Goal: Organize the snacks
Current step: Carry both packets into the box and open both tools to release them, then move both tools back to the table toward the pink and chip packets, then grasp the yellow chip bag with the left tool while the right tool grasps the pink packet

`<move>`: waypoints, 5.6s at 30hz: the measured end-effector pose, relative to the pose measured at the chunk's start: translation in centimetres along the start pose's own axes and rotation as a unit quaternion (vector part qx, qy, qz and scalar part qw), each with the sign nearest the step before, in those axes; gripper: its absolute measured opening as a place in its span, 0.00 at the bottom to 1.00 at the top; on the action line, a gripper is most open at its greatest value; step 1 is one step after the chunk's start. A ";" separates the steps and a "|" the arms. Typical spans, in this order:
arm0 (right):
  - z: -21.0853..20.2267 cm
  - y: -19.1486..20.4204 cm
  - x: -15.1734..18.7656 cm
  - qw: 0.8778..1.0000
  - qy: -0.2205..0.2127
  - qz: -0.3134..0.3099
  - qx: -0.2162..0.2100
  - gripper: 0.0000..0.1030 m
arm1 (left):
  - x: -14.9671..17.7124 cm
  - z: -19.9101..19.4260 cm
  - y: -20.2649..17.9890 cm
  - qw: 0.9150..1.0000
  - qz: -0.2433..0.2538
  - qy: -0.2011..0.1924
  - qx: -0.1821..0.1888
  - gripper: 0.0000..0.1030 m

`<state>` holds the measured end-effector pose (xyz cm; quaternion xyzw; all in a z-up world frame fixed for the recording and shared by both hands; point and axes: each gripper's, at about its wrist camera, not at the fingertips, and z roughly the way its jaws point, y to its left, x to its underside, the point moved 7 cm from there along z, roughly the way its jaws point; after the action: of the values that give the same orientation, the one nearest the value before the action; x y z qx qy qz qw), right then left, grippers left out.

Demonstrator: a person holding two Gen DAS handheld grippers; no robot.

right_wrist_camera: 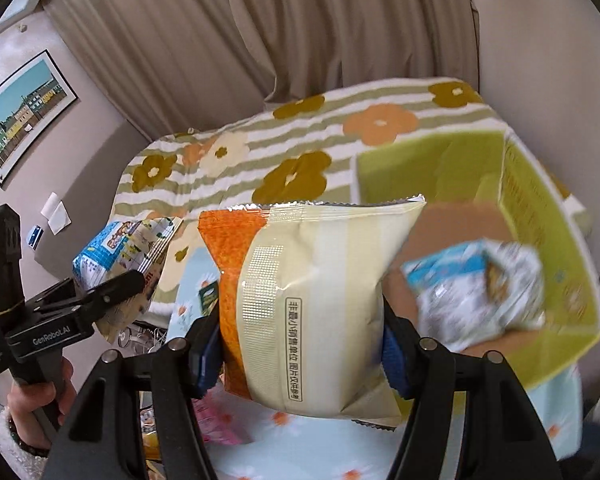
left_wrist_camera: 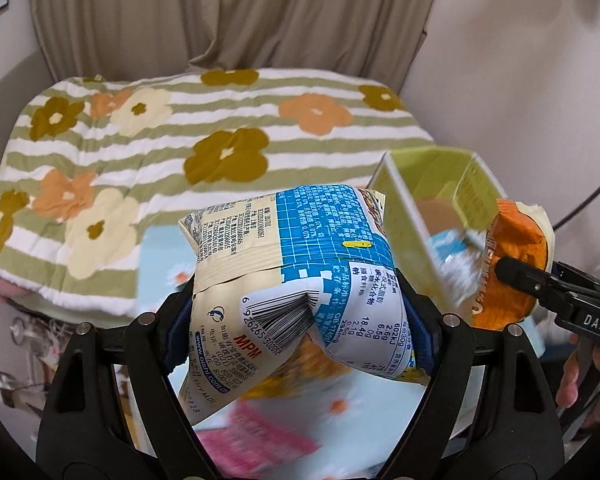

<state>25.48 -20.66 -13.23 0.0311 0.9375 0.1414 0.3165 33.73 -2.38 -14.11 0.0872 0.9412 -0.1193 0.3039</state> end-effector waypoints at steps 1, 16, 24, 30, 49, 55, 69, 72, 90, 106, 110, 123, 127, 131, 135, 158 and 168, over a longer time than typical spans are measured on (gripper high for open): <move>-0.2 -0.9 -0.8 1.000 -0.002 -0.003 0.000 0.59 | -0.6 0.3 -1.1 1.000 0.000 -0.002 0.001 0.80; 0.6 -14.4 -7.9 1.000 0.012 0.025 0.000 0.59 | -6.4 10.3 -16.9 0.999 0.017 0.023 0.037 0.80; 1.9 -18.0 -7.2 0.997 0.025 0.074 0.020 0.59 | -7.1 15.8 -19.6 0.995 0.063 0.065 0.039 0.80; 1.8 -19.7 -7.4 0.994 0.020 0.101 0.031 0.59 | -6.8 18.4 -20.5 0.991 0.091 0.088 0.039 0.97; 3.7 -19.2 -5.7 0.994 0.044 0.088 0.053 0.59 | -2.7 16.4 -18.7 0.989 0.100 0.105 0.040 0.99; 5.2 -18.8 -5.7 0.994 0.058 0.073 0.059 0.59 | -2.4 15.8 -18.1 0.990 0.088 0.102 0.042 0.99; 2.8 -17.0 -5.9 0.997 0.005 0.033 0.063 0.99 | -1.3 13.5 -16.9 0.993 0.068 0.087 0.032 0.99; 2.4 -16.9 -5.6 0.998 0.009 0.034 0.055 0.99 | -1.3 12.6 -17.1 0.994 0.066 0.079 0.028 0.99; 0.3 -11.9 -4.4 0.998 0.016 -0.053 -0.028 1.00 | 2.1 7.0 -14.1 0.997 0.003 0.063 -0.039 0.99; 2.9 3.0 0.9 0.981 0.055 -0.117 -0.147 1.00 | 12.2 -3.8 1.5 0.976 -0.134 0.057 -0.164 0.99; 5.4 7.1 4.7 0.973 0.111 -0.106 -0.174 1.00 | 16.2 -5.9 5.8 0.965 -0.164 0.070 -0.190 0.99; 14.2 14.2 16.0 0.941 0.235 -0.144 -0.197 1.00 | 26.0 -2.5 12.9 0.945 -0.236 0.132 -0.185 0.99; 16.4 15.1 18.0 0.930 0.267 -0.150 -0.204 1.00 | 27.2 -0.9 13.3 0.941 -0.244 0.144 -0.182 0.99; 17.7 16.0 19.2 0.923 0.283 -0.154 -0.210 1.00 | 27.8 -0.1 13.9 0.938 -0.245 0.147 -0.196 0.99; 18.9 16.7 19.8 0.922 0.287 -0.157 -0.209 1.00 | 28.4 0.3 14.4 0.935 -0.252 0.149 -0.200 0.88; 19.9 17.4 21.5 0.920 0.303 -0.156 -0.195 1.00 | 29.1 1.4 14.8 0.942 -0.221 0.158 -0.196 0.68; 20.5 18.3 22.0 0.919 0.309 -0.167 -0.181 0.91 | 29.2 0.7 14.6 0.946 -0.221 0.150 -0.181 0.64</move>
<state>19.71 5.13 -36.43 -0.2293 0.9385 0.2563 0.0307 14.26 14.08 -34.46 -0.1627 0.9772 0.0038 0.1363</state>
